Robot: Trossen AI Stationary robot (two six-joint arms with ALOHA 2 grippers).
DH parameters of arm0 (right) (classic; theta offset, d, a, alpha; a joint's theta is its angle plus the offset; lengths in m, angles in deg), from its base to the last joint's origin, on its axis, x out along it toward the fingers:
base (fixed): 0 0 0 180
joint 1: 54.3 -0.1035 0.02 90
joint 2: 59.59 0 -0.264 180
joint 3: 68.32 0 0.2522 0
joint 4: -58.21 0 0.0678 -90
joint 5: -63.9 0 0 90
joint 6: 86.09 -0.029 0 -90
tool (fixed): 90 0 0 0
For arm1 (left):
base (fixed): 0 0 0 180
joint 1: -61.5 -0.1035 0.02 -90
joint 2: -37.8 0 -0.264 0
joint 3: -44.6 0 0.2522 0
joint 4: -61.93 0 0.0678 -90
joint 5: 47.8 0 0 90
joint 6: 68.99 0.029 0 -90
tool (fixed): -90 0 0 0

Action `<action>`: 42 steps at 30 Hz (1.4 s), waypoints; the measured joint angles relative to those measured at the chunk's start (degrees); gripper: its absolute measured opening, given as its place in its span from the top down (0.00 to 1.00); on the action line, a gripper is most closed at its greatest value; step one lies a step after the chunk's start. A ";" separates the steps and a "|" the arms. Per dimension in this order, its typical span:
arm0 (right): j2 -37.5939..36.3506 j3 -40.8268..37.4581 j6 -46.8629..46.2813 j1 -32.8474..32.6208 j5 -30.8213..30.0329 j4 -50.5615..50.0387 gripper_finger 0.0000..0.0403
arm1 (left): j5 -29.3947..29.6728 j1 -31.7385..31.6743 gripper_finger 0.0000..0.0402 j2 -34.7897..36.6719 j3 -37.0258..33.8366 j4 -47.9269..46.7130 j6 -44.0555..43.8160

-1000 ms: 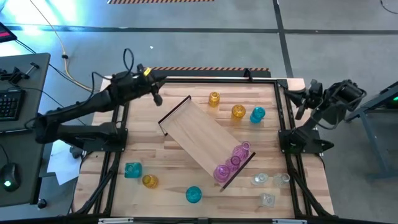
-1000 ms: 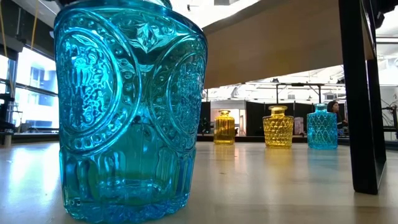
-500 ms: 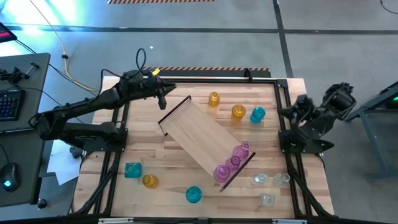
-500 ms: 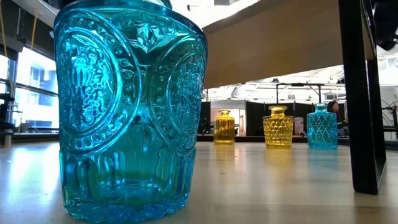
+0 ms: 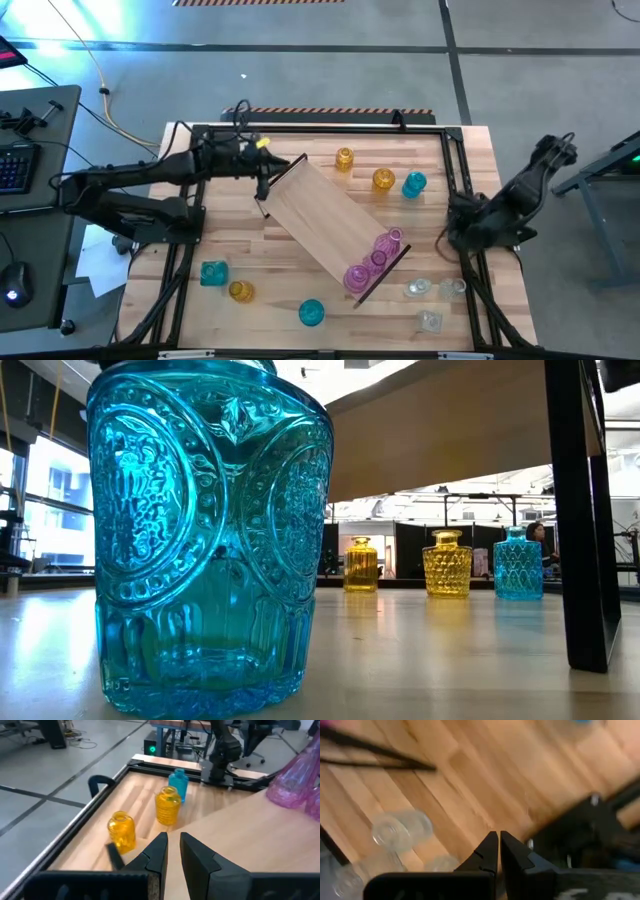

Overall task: Sort vases onto shelf
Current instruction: Put the right transparent flower vase on the shelf

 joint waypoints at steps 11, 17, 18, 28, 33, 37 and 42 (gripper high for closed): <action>9.23 0.04 -0.27 -0.02 12.74 6.30 0.99 | 17.17 17.36 0.89 0.00 0.00 -1.61 -0.75; 9.19 0.04 -3.64 -0.04 16.12 6.84 0.84 | 26.66 24.67 0.89 0.00 0.00 -4.20 -0.25; 9.19 0.04 -4.58 -0.04 16.22 6.84 0.80 | 27.54 25.36 0.89 0.00 0.00 -4.33 -0.25; 10.32 0.04 -15.16 -4.38 20.04 7.29 0.47 | 29.04 28.51 0.89 0.00 0.00 -6.42 -2.04; 11.94 0.04 -22.52 -11.59 22.92 9.31 0.45 | 29.88 29.31 0.89 0.00 0.00 -8.00 -3.75; 13.41 0.04 -26.95 -16.05 17.11 12.26 0.46 | 30.37 29.77 0.89 0.00 0.00 -8.00 -4.21; 16.56 0.04 -28.72 -18.69 16.09 12.08 0.48 | 30.38 29.92 0.89 0.00 0.00 -7.84 -4.23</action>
